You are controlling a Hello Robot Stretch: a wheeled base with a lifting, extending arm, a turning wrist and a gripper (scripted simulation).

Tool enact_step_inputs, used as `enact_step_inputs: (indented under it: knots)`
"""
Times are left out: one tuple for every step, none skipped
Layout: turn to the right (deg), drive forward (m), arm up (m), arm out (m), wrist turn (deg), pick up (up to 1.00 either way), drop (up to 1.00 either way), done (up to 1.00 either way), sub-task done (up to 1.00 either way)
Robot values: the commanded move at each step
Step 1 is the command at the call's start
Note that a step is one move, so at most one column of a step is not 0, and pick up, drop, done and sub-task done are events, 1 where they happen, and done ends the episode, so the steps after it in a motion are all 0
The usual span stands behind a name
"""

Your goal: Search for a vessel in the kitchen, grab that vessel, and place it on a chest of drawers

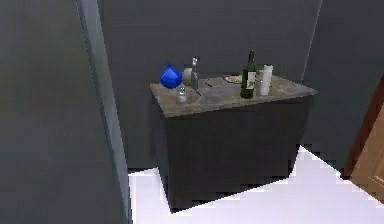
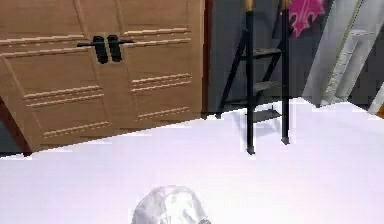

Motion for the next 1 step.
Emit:
enact_step_inputs:
  knots:
    - [0.0, 0.7, 0.0, 0.0, 0.0, 0.0, 0.0, 0.0, 0.0]
